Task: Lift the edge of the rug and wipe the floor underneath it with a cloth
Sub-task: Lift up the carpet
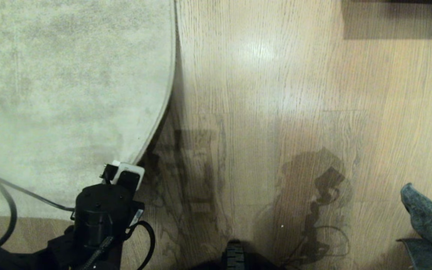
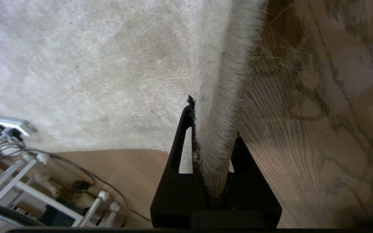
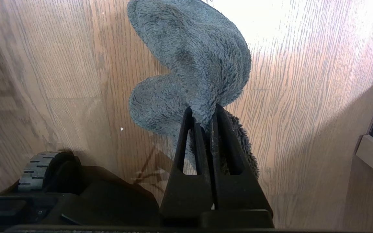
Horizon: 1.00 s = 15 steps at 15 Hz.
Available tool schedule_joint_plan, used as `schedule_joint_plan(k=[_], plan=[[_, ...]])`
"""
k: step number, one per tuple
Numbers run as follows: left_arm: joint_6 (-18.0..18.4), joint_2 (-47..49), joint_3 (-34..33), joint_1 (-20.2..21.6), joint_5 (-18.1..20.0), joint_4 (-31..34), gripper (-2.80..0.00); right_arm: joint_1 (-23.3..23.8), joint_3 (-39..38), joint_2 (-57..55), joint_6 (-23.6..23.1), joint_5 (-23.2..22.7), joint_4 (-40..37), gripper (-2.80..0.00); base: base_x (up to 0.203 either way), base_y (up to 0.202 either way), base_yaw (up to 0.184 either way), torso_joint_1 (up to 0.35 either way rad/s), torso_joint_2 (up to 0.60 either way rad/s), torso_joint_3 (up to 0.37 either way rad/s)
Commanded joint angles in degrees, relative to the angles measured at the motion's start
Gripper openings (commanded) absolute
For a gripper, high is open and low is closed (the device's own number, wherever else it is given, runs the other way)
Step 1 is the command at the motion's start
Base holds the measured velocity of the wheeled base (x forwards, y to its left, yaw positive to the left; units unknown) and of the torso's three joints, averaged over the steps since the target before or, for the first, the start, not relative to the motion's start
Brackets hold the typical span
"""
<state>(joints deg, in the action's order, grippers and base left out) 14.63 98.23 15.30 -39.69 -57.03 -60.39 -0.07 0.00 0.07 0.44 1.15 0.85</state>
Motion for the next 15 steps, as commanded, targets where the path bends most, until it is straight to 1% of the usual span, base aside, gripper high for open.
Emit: schedule_joint_plan(k=[1, 10, 12, 13, 15], plan=[[0.05, -1.90, -0.89, 0.58, 1.40, -0.34, -2.80, -0.01, 0.00, -0.07, 0.00, 0.00, 0.03, -2.80, 0.000, 0.000, 0.000, 0.000, 0.00, 0.000], [0.14, -2.38, -0.66, 4.56, 1.72, -0.69, -2.80, -0.01, 0.00, -0.07, 0.00, 0.00, 0.03, -2.80, 0.000, 0.000, 0.000, 0.000, 0.00, 0.000], [0.14, -2.95, -0.69, 6.01, 1.75, -0.69, -2.80, -0.01, 0.00, -0.07, 0.00, 0.00, 0.03, -2.80, 0.000, 0.000, 0.000, 0.000, 0.00, 0.000], [0.14, -3.25, -0.57, 6.97, 2.18, -0.69, -2.80, -0.01, 0.00, -0.07, 0.09, 0.00, 0.03, -2.80, 0.000, 0.000, 0.000, 0.000, 0.00, 0.000], [0.26, -4.11, -0.39, 10.16, 7.45, -0.69, -2.80, -0.01, 0.00, -0.07, 0.00, 0.00, 0.03, -2.80, 0.000, 0.000, 0.000, 0.000, 0.00, 0.000]])
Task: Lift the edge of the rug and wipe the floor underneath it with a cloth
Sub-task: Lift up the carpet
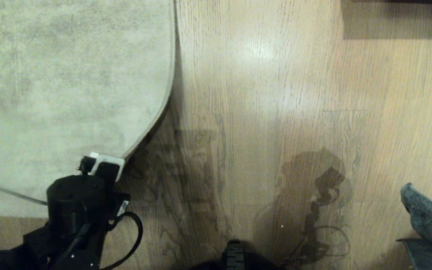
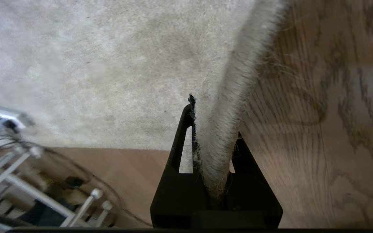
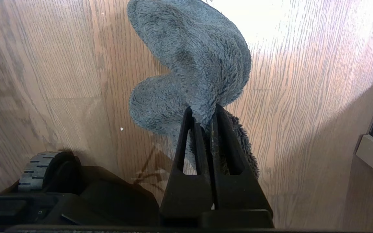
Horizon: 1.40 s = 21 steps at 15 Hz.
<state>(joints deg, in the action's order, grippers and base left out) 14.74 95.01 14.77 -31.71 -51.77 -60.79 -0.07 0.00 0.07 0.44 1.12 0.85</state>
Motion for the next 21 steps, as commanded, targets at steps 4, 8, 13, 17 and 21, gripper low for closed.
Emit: schedule_joint_plan(k=[4, 8, 13, 17, 21], plan=[[0.36, -2.16, 0.08, 6.12, 4.46, -0.29, -2.80, -0.01, 0.00, -0.07, 0.00, 0.02, 0.03, -2.80, 0.000, 0.000, 0.000, 0.000, 0.00, 0.000], [0.88, -2.55, 1.51, 8.83, 8.42, -0.32, -2.80, -0.01, 0.00, -0.07, 0.00, 0.02, 0.03, -2.80, 0.000, 0.000, 0.000, 0.000, 0.00, 0.000], [7.76, -3.35, 3.94, 10.36, 15.94, -0.38, -2.80, -0.01, 0.00, -0.07, 0.00, 0.02, 0.03, -2.80, 0.000, 0.000, 0.000, 0.000, 0.00, 0.000], [8.81, -4.60, 3.57, 10.61, 17.92, -0.38, -2.80, -0.01, 0.00, -0.07, 0.00, 0.02, 0.03, -2.80, 0.000, 0.000, 0.000, 0.000, 0.00, 0.000], [8.56, -6.25, 3.42, 10.79, 17.93, -0.38, -2.80, -0.01, 0.00, -0.07, 0.00, 0.02, 0.03, -2.80, 0.000, 0.000, 0.000, 0.000, 0.00, 0.000]])
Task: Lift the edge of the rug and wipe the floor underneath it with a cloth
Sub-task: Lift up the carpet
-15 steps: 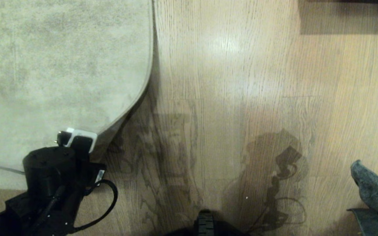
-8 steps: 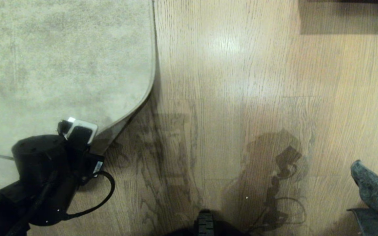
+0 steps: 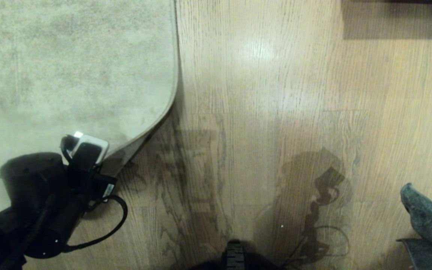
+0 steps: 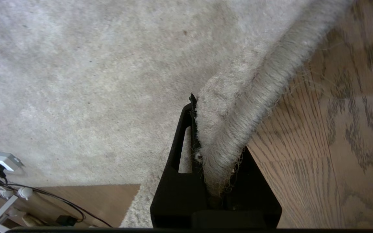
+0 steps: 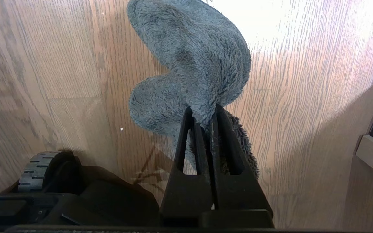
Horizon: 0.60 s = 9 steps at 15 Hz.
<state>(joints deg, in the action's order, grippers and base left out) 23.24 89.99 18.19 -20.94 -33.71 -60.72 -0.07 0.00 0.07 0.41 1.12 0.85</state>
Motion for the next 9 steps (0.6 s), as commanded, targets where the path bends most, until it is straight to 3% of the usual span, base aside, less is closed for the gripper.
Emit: schedule_joint_plan(k=[1, 6, 9], plan=[[0.13, -1.64, -0.08, 0.03, -0.13, -0.39, -2.80, -0.01, 0.00, -0.07, 0.02, 0.02, 0.03, -2.80, 0.000, 0.000, 0.000, 0.000, 0.00, 0.000], [0.72, -4.43, 0.30, -0.15, 1.61, 2.63, -2.80, -0.01, 0.00, -0.07, 0.02, 0.02, 0.03, -2.80, 0.000, 0.000, 0.000, 0.000, 0.00, 0.000], [0.81, -8.02, 1.15, -0.05, 4.60, 11.91, -2.80, -0.01, 0.00, -0.07, 0.02, 0.02, 0.03, -2.80, 0.000, 0.000, 0.000, 0.000, 0.00, 0.000]])
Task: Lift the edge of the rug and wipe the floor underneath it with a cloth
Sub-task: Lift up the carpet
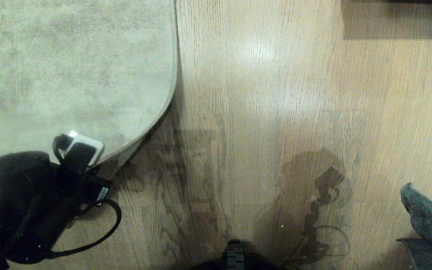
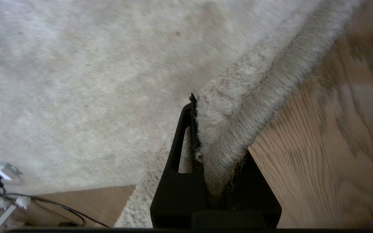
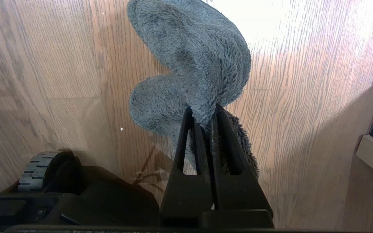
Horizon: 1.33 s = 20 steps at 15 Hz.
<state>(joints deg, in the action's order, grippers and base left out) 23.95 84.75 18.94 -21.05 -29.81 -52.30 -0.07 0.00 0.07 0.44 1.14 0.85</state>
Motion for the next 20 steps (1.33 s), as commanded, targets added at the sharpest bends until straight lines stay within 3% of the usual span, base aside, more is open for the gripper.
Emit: schedule_joint_plan(k=[1, 6, 8, 14, 20], plan=[[-0.10, -3.88, 0.84, 0.11, 1.84, 6.52, -2.80, -0.01, 0.00, -0.07, 0.00, 0.00, 0.03, -2.80, 0.000, 0.000, 0.000, 0.000, 0.00, 0.000], [0.77, -6.15, 5.80, 2.80, 8.19, 19.32, -2.80, -0.01, 0.00, -0.07, 0.00, 0.00, 0.03, -2.80, 0.000, 0.000, 0.000, 0.000, 0.00, 0.000], [4.02, -7.21, 7.07, 5.33, 11.29, 22.68, -2.80, -0.01, 0.00, -0.07, 0.00, 0.00, 0.03, -2.80, 0.000, 0.000, 0.000, 0.000, 0.00, 0.000], [12.63, -7.43, 8.88, 12.71, 17.76, 23.03, -2.80, -0.01, 0.00, -0.07, 0.00, 0.00, 0.03, -2.80, 0.000, 0.000, 0.000, 0.000, 0.00, 0.000], [12.75, -7.76, 8.75, 13.25, 17.85, 23.03, -2.80, -0.01, 0.00, -0.07, 0.00, 0.00, 0.03, -2.80, 0.000, 0.000, 0.000, 0.000, 0.00, 0.000]])
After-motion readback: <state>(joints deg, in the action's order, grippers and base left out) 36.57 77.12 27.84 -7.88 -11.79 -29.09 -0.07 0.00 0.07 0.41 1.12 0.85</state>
